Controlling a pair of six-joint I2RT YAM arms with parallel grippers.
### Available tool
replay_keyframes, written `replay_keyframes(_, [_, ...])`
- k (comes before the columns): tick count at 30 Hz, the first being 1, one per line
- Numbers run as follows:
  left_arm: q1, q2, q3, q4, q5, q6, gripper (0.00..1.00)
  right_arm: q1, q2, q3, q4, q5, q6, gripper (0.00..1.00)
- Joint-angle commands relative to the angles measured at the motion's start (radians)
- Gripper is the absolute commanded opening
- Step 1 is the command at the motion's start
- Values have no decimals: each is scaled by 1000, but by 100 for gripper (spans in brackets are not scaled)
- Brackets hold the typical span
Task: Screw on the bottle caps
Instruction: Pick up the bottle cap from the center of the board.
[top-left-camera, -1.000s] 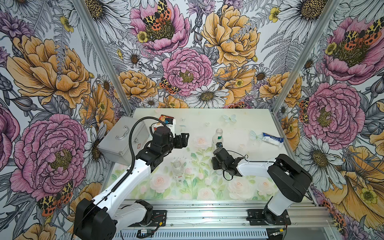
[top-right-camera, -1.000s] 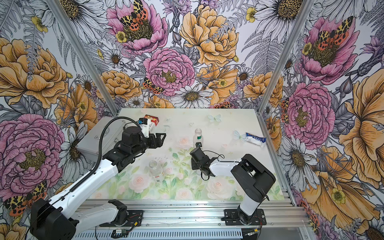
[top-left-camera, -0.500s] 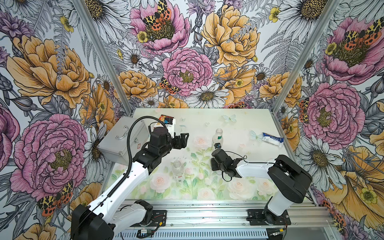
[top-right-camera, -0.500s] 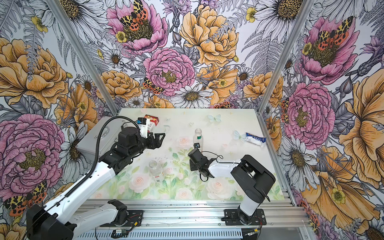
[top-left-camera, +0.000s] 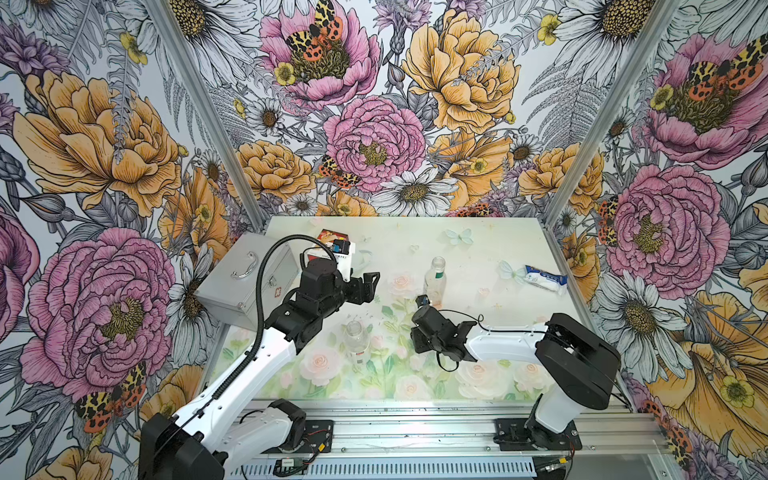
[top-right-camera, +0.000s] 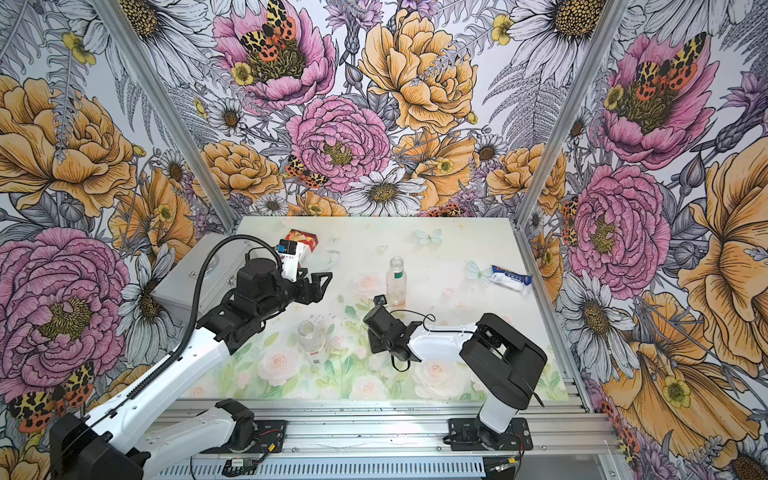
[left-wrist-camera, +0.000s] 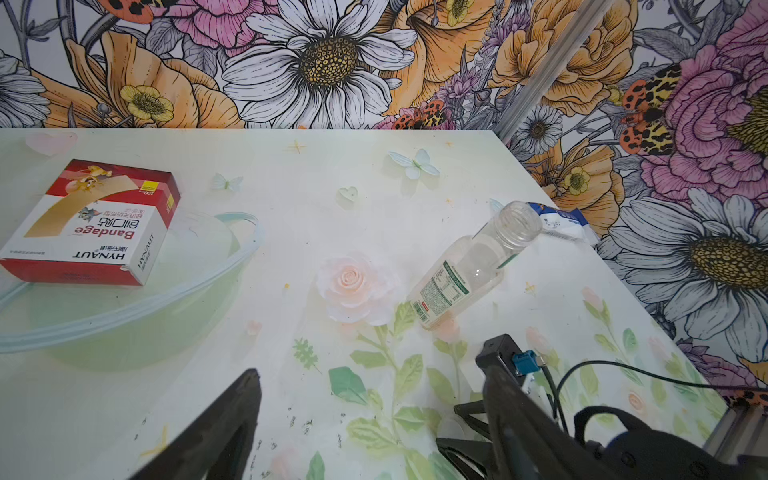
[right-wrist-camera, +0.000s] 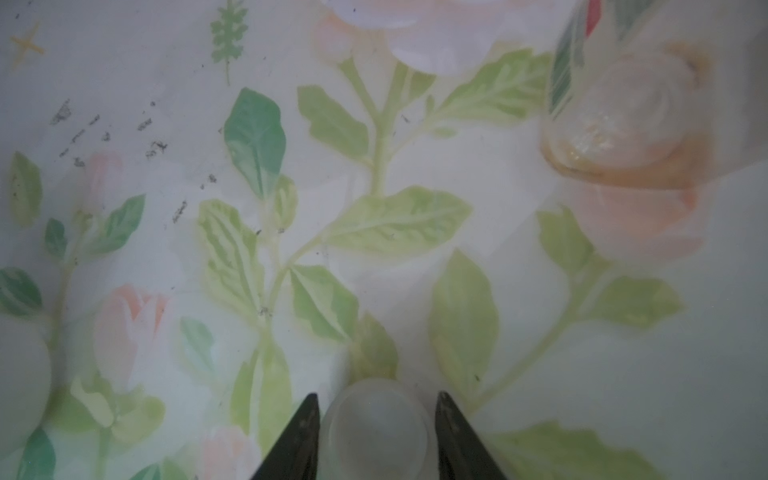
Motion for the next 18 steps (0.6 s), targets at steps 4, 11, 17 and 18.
replay_keyframes(4, [-10, -45, -23, 4, -1, 32, 85, 41, 44, 68, -136, 49, 0, 50])
replay_keyframes(11, [-11, -52, -29, 5, -5, 42, 86, 49, 71, 111, -224, 39, -4, 53])
replay_keyframes(17, [-11, -51, -32, 5, -14, 51, 87, 49, 83, 119, -255, 46, -4, 43])
replay_keyframes(18, [-10, -51, -32, 6, -15, 52, 87, 48, 85, 121, -254, 47, -5, 42])
